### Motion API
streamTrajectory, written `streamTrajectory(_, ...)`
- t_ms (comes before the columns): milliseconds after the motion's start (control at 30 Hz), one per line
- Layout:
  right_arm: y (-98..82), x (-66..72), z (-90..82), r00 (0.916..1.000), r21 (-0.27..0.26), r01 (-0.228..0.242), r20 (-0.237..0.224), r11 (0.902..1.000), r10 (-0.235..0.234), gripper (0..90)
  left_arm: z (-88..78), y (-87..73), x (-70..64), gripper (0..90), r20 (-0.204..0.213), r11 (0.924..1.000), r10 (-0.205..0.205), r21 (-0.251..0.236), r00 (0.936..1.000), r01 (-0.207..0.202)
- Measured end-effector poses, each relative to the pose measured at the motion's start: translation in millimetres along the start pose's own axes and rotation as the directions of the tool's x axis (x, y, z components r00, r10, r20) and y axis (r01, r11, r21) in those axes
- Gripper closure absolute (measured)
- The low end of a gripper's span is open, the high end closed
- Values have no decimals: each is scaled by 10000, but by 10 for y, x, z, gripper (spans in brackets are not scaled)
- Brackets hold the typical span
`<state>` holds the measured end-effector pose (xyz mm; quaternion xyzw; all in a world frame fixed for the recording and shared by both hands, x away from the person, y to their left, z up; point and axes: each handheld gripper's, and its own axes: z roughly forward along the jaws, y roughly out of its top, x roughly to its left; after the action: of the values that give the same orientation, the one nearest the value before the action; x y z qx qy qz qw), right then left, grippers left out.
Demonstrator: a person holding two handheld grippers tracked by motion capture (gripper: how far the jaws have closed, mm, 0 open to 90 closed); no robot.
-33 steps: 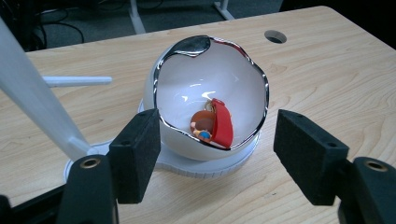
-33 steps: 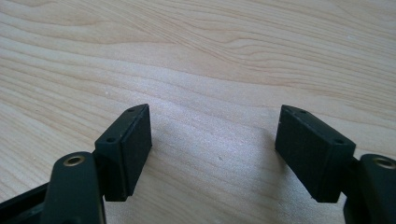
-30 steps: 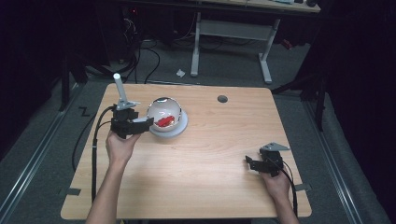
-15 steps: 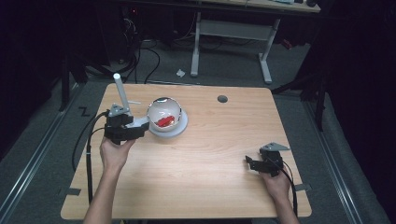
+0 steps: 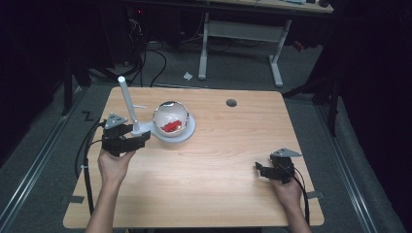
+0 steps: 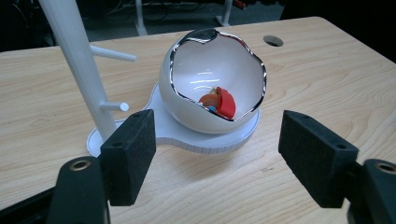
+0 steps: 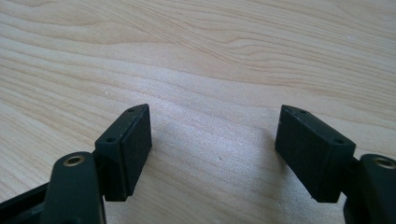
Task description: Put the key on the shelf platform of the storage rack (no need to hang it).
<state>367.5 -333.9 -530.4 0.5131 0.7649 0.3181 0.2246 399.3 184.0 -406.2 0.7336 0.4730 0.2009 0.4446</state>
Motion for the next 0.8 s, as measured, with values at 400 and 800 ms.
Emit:
streamTrajectory(400, 0, 0, 0, 10000, -1, 2, 3, 10000, -2, 271, -127, -151, -21, 274, -49, 9998, -104, -183, 9999, 103)
streamTrajectory(800, 0, 1, 0, 10000, 0, 2, -2, 10000, -2, 271, -183, -263, -77, 271, -4, 9997, -82, -241, 10000, 82)
